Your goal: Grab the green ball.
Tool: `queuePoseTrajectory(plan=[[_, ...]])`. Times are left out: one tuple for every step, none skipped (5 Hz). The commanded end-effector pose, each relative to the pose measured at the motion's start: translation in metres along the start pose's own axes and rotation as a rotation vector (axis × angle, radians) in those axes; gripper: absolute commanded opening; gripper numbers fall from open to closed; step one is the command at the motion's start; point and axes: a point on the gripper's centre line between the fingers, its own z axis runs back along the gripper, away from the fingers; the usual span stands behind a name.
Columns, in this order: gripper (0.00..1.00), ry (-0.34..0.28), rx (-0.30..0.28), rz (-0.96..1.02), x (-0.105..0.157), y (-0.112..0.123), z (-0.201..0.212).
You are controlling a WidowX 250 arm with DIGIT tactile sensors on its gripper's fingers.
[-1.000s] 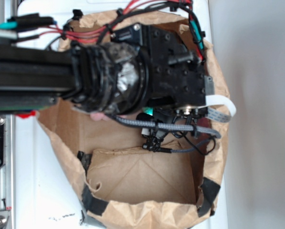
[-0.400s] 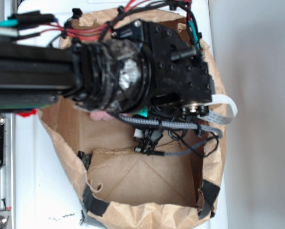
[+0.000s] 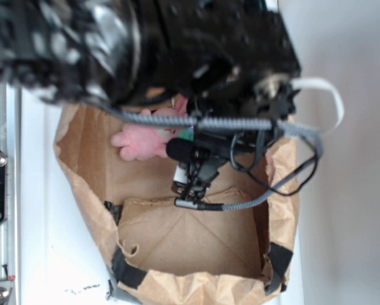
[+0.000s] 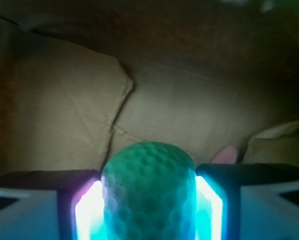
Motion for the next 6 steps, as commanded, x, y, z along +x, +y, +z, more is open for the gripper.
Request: queuePoseTrajectory(plan=[[0.00,-0.173,0.042,0.037,0.006,0.003,0.062],[0.00,-0.245,0.095,0.131,-0.001,-0.007,0.074],[0.00,-0.271,0.134,0.169,-0.006,-0.013,0.084],[0.00,-0.262,0.140,0.186,-0.007,-0.014,0.090],[0.00,-0.255,0.157,0.189,-0.007,-0.015,0.091],[0.00,-0.222,0.239,0.188,-0.010,-0.015,0.094]])
